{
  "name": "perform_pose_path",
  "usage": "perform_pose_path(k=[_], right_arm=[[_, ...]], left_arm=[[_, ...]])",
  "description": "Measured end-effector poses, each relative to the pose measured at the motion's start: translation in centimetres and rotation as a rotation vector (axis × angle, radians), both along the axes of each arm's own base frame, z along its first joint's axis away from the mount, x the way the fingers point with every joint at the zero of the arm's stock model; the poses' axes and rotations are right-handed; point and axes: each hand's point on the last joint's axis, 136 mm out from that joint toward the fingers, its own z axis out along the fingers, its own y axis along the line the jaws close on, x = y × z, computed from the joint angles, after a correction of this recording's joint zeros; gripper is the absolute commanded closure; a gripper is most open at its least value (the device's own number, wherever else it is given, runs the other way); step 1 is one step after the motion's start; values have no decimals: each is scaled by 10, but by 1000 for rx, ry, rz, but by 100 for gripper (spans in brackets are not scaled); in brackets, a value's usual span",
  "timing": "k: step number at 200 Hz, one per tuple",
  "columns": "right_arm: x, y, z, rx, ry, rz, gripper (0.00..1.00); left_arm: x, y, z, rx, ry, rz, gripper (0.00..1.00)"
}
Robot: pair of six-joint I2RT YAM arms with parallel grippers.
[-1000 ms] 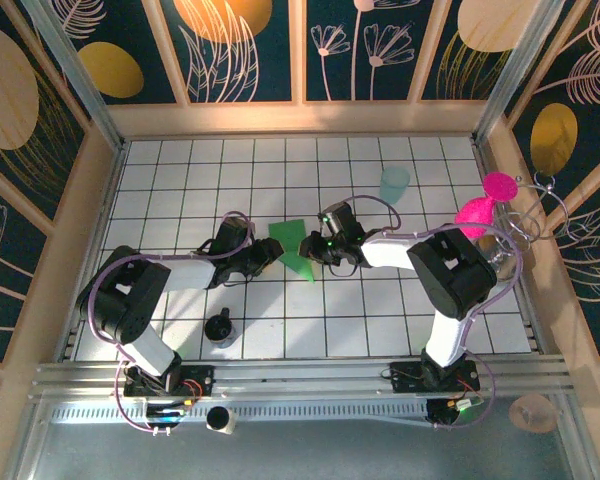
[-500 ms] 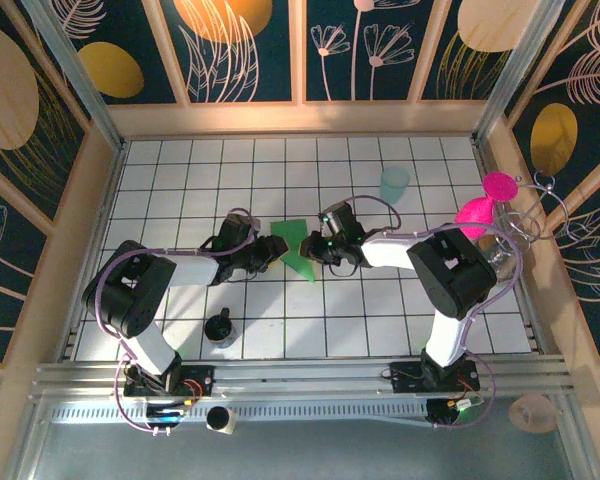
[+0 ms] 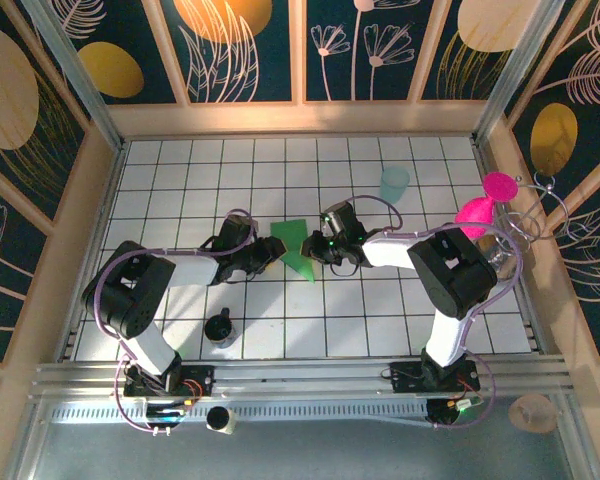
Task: Fold a paper plane with a square sheet of paper (pick it up from the middle)
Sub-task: Third fold the triangle at the center of the table.
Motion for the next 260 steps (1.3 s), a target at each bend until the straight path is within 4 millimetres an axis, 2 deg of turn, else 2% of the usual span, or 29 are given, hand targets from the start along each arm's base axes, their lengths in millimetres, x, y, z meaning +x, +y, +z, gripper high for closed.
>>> perform_pose_path(k=[55,91,164,260], right_arm=[[-2,-2,-5,-7,10,-1,85],[-2,-2,-5,-7,10,-1,85],[0,-5,-5,-7,10,-9,86],[1,-5,-5,-7,11,-11,87]], left_arm=[[0,-1,-1,2,6,-5,57],[7,-12,5,-38,-9,-35,58],[3,-27,12,-114,-15,-105,60],[14,-21,5,-121,-22,-128,68]])
